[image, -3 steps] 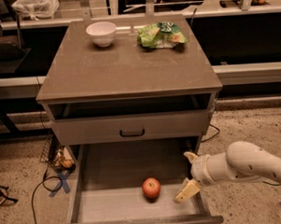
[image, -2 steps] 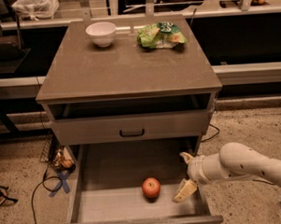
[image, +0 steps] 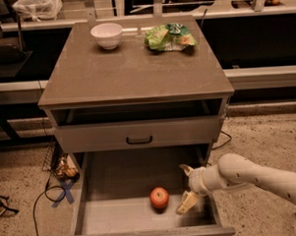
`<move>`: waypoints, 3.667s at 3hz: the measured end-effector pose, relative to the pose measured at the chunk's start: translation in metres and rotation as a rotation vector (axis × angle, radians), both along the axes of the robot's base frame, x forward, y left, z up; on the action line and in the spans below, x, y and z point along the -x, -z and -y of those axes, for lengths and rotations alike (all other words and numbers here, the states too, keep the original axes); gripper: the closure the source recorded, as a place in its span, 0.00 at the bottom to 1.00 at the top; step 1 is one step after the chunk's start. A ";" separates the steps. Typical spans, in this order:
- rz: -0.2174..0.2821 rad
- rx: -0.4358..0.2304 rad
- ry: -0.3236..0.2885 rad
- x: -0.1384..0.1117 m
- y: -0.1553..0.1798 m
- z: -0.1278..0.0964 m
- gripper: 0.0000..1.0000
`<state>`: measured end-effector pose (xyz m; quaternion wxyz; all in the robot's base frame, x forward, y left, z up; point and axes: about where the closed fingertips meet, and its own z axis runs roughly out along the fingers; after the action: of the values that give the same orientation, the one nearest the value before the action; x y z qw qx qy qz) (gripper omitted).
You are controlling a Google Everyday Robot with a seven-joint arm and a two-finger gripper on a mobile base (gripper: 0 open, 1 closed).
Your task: Pick apple from middle drawer and place on counter
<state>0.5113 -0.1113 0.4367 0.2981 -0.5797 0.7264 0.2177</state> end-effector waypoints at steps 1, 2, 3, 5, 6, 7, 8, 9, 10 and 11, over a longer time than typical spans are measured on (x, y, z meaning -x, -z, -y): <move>-0.016 -0.017 -0.033 -0.002 0.023 -0.012 0.00; -0.039 -0.029 -0.060 0.000 0.041 -0.023 0.00; -0.062 -0.036 -0.088 0.006 0.052 -0.034 0.00; -0.074 -0.069 -0.151 0.018 0.062 -0.060 0.00; -0.087 -0.122 -0.157 0.018 0.061 -0.067 0.00; -0.086 -0.177 -0.150 0.016 0.057 -0.070 0.00; -0.086 -0.222 -0.134 0.016 0.056 -0.069 0.00; -0.079 -0.222 -0.126 0.017 0.057 -0.067 0.20; -0.074 -0.202 -0.120 0.017 0.060 -0.066 0.43; -0.074 -0.210 -0.110 0.016 0.051 -0.062 0.74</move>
Offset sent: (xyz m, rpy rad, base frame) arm -0.0015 0.0313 -0.0600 0.0387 0.0624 0.0872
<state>0.4957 -0.0497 0.3858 0.3177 -0.5759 0.6773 0.3298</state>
